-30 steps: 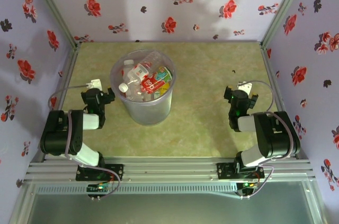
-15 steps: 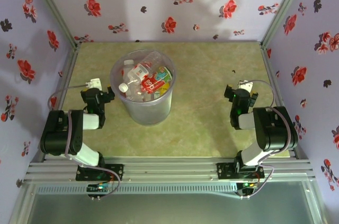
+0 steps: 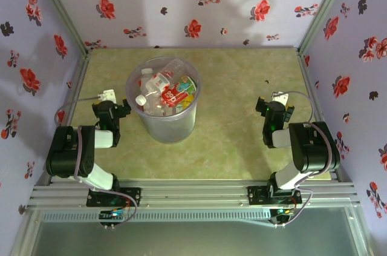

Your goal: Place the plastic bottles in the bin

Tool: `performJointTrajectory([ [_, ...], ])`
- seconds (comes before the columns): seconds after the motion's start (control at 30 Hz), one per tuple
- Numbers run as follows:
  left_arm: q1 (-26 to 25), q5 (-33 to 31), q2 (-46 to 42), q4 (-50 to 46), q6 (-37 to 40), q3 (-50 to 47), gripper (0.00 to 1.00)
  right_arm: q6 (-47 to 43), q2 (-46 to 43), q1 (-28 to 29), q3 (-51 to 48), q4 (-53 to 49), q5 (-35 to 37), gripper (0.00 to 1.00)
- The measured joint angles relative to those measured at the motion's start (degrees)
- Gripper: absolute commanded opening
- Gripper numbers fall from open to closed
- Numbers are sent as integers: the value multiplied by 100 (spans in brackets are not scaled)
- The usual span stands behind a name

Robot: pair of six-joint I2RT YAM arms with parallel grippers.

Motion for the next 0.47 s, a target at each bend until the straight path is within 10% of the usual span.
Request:
performJointTrajectory([
  [0.47,0,0,0,0,0,0,100,35,0,-33,33,-129,-44,99],
])
